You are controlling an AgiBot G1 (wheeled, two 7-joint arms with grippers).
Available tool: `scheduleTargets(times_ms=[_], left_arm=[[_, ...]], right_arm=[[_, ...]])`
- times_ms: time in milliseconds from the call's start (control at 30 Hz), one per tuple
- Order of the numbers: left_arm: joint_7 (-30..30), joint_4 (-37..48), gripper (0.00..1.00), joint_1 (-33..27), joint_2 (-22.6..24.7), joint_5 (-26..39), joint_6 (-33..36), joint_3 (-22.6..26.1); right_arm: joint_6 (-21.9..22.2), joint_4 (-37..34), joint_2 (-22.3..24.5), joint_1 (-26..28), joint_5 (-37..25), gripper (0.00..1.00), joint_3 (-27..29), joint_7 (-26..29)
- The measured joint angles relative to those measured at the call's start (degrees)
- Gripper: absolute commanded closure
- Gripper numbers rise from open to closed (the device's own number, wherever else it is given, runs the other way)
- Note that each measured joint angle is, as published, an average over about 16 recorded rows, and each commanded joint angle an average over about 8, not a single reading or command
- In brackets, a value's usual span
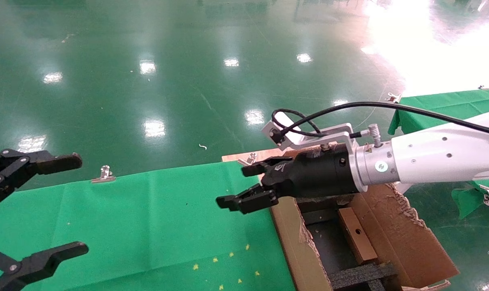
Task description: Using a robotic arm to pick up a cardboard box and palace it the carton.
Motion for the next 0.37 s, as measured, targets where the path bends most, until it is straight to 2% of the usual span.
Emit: scheduleTargets(times_ms=[133,367], left_arm=[[0.0,0.0,0.00,0.0,0.0,0.0,0.0,0.0],[0.0,0.0,0.00,0.0,0.0,0.0,0.0,0.0]], right_arm=[[-3.4,-0.3,-0.3,-3.7,3.3,0.00,5.9,-5.9],[-6.4,-0.6,-0.6,-6.9,6.1,0.00,11.1,-11.1]])
